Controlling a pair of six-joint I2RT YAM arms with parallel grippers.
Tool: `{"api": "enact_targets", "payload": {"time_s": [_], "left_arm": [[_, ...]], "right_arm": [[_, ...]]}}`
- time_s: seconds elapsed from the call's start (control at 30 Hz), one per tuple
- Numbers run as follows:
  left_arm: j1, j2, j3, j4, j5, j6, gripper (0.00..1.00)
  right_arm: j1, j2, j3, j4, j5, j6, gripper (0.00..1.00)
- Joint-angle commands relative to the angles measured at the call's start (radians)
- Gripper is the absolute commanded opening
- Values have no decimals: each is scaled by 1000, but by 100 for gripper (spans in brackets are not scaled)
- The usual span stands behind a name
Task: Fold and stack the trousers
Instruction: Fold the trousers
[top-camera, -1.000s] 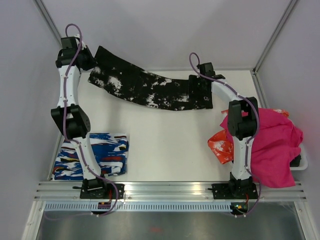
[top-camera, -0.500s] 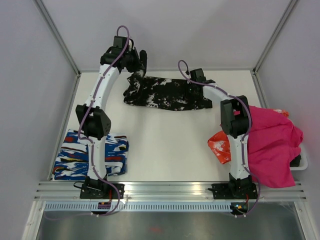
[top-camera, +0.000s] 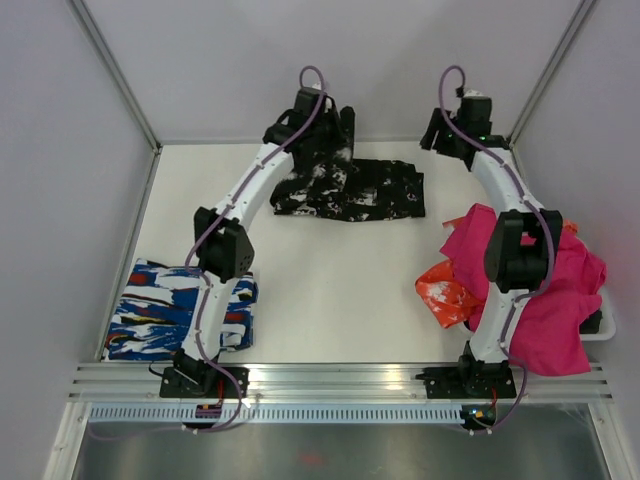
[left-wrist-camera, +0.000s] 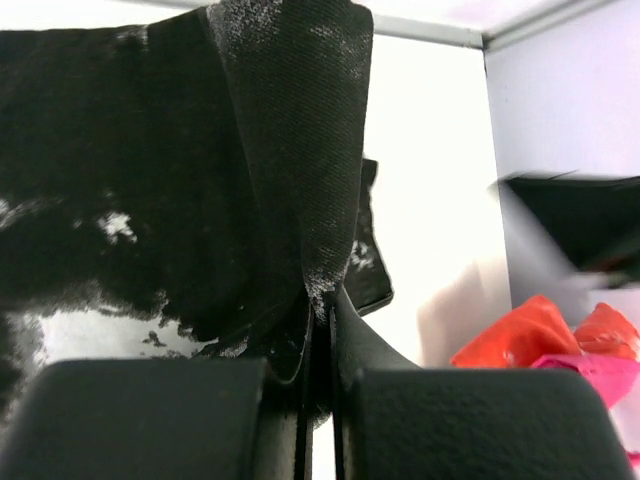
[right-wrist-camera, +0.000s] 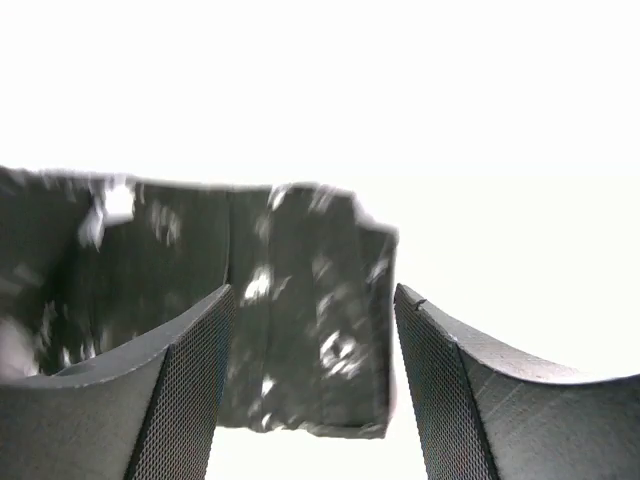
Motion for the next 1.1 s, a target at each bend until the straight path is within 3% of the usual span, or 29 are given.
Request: {"api": "enact_targets", "payload": {"time_s": [0.0,0.2,0.5,0.87,0.93,1.07], "left_arm": [[-69,65,36,206,-84,-102,2],[-155,144,99,165,-283,-67,2],[-239,271,169,268,-300,-171,2],[-281,296,156,374,-316,-291,2],[-282,280,137,406,-314,-277,2],[-275,220,65,382,-354,-222,2]], "right_arm": [[-64,-10,32,32,-15,15,72],[-131,-69,-47,35,-81,23,73],[-143,-134,-219,171,-230,100,74],[-143,-152,-264,174,-184,106,75],[-143,-143,-276,148,-121,91,72],[-138,-137,-371,159,-84,62,49]]}}
